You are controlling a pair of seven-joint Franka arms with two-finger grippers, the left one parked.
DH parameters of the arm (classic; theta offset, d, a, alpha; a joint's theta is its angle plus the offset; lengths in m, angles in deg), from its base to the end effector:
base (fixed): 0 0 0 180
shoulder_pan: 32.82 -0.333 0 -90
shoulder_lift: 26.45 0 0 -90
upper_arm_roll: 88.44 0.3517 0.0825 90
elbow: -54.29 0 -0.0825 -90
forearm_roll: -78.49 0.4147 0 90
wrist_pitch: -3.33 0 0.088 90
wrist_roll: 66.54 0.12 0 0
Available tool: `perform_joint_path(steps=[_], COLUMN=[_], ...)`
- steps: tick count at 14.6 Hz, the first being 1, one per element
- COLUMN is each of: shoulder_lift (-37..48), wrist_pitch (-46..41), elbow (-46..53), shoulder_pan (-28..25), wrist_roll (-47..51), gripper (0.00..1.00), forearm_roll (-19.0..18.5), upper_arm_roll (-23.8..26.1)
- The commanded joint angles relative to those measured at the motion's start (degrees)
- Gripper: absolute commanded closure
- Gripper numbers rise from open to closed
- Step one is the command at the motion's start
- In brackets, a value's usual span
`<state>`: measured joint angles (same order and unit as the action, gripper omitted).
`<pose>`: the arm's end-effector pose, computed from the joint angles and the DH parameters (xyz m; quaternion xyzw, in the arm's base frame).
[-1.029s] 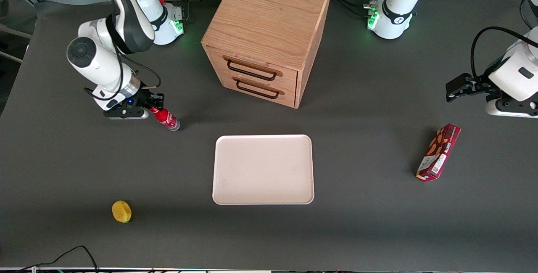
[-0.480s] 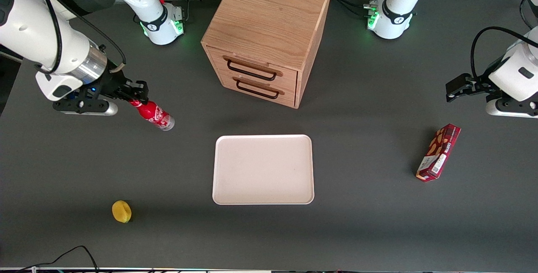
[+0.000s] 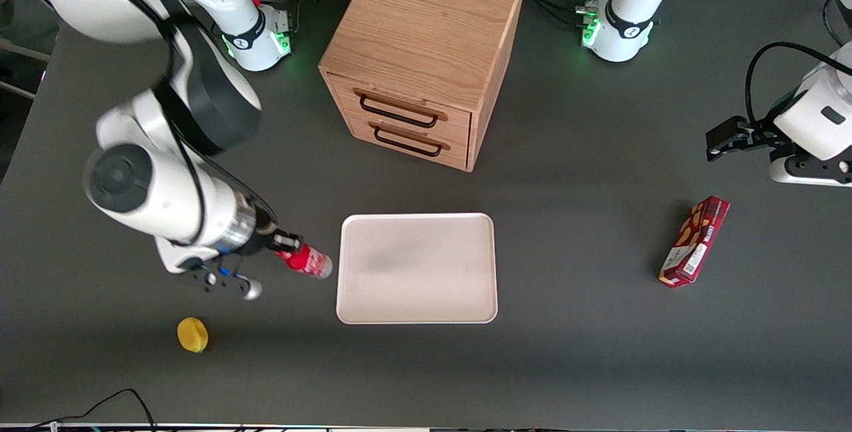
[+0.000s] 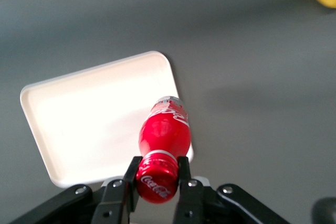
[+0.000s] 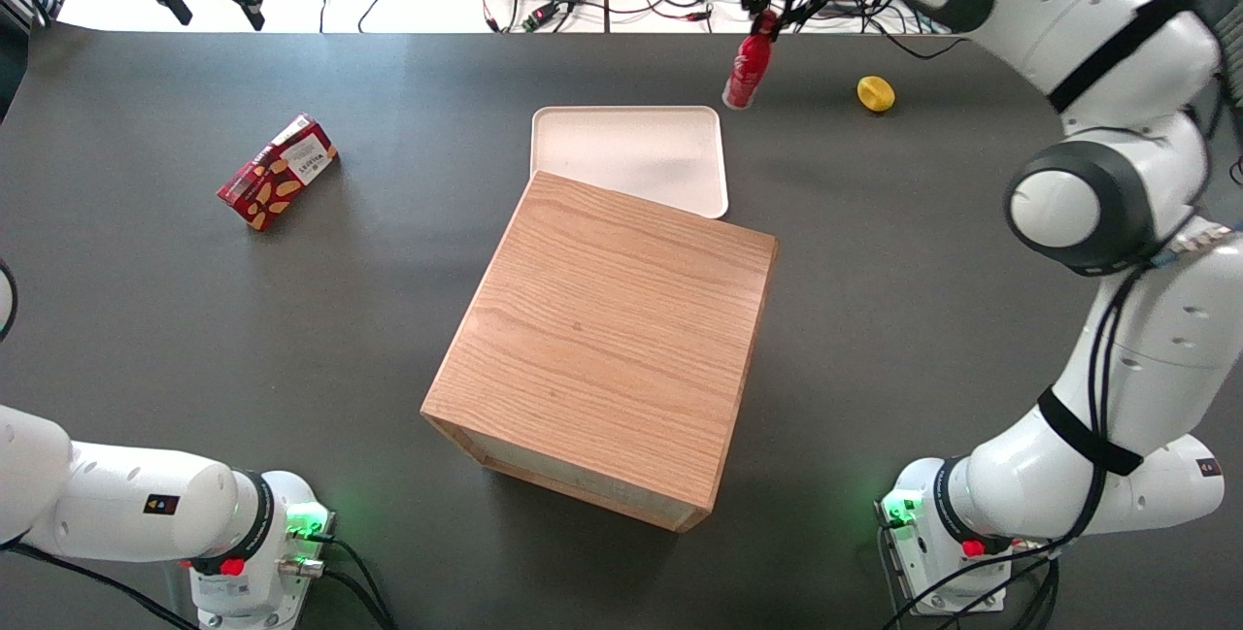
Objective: Place coke bottle on tray
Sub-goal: 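Carry the bottle to the white tray and lower it onto the tray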
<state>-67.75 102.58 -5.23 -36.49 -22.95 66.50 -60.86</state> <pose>0.7470 0.2798 0.4598 -0.9875 0.1481 0.0143 0.0528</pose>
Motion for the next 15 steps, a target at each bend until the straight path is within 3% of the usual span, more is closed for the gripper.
perform_joint_path(steps=[1,3,9,10,11,15], shoulder_lift=[-7.4,-10.0,-11.8,-11.9,-12.0,-10.1], wrist_pitch=[4.1,7.3,8.2,8.2,8.2,6.8], elbow=[5.6,5.6,3.7,3.6,3.7,3.8], shoulder_pan=[-3.2,-4.5,-5.1,-5.1,-5.1,-4.4], wrist_roll=[6.2,9.6,11.8,11.8,11.8,11.2], gripper=[1.0,1.0,1.0,0.42,0.0,0.0], forearm_roll=[-4.4,-8.0,-12.0,-12.1,-12.3,-12.9], upper_arm_roll=[0.9,1.0,1.1,1.1,1.1,2.4])
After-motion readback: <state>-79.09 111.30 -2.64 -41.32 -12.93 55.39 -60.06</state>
